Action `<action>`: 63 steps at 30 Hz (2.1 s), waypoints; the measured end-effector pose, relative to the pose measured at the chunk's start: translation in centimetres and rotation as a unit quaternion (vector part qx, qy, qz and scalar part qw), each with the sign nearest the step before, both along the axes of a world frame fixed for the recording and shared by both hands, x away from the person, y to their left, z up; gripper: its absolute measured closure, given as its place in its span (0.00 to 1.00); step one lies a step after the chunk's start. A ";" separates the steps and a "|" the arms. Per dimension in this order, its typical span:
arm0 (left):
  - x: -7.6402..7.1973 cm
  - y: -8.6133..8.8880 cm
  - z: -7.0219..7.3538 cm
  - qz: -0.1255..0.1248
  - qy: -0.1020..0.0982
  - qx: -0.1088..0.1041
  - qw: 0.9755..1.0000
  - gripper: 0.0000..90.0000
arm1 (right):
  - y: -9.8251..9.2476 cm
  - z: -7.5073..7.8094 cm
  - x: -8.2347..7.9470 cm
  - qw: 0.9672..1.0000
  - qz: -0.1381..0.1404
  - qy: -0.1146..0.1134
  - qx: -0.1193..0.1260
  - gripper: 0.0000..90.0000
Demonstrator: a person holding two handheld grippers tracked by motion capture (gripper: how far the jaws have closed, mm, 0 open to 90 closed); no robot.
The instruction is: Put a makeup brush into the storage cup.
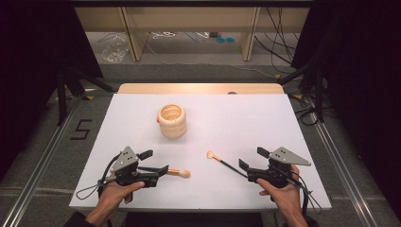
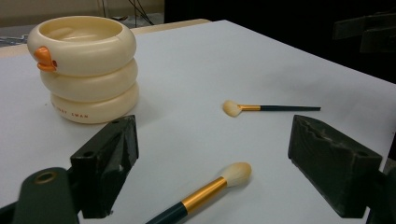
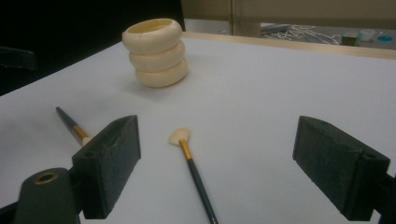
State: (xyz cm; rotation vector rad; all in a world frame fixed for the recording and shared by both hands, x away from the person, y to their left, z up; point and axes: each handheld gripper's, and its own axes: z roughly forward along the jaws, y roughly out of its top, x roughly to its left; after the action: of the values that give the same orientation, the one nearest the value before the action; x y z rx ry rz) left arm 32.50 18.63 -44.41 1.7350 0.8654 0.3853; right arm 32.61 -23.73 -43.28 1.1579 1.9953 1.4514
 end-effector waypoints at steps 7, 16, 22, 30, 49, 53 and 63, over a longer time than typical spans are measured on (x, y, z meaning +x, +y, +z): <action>0.0 0.1 0.0 -0.001 0.002 0.003 1.000 0.18 | 0.0 0.0 0.0 1.000 0.003 0.001 0.002 0.18; 0.6 0.3 0.2 -0.009 0.000 0.019 1.000 0.18 | 0.0 -0.1 0.2 1.000 0.010 -0.001 0.008 0.19; 1.1 0.0 0.2 -0.030 0.001 0.040 0.999 0.18 | -0.1 -0.1 0.2 1.000 0.011 -0.003 0.005 0.19; 2.2 -0.2 0.1 -0.069 0.008 0.087 0.994 0.21 | -0.1 -0.1 0.3 1.000 0.013 0.005 0.003 0.20; 4.0 0.3 -0.6 -0.144 0.028 0.193 0.970 0.32 | -0.3 0.0 0.3 1.000 0.015 0.014 -0.011 0.21; 4.2 0.3 -0.6 -0.143 0.033 0.195 0.970 0.34 | -0.1 -0.2 0.4 1.000 0.018 0.005 0.000 0.21; 4.9 0.6 -0.9 -0.160 0.049 0.238 0.957 0.37 | -0.1 -0.3 0.5 1.000 0.019 0.006 -0.003 0.21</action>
State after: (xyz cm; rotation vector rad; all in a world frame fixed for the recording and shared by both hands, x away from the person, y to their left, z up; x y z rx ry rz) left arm 37.36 19.19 -45.28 2.3168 0.5701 0.3062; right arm 33.13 -23.86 -43.55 1.1350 2.0385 1.4581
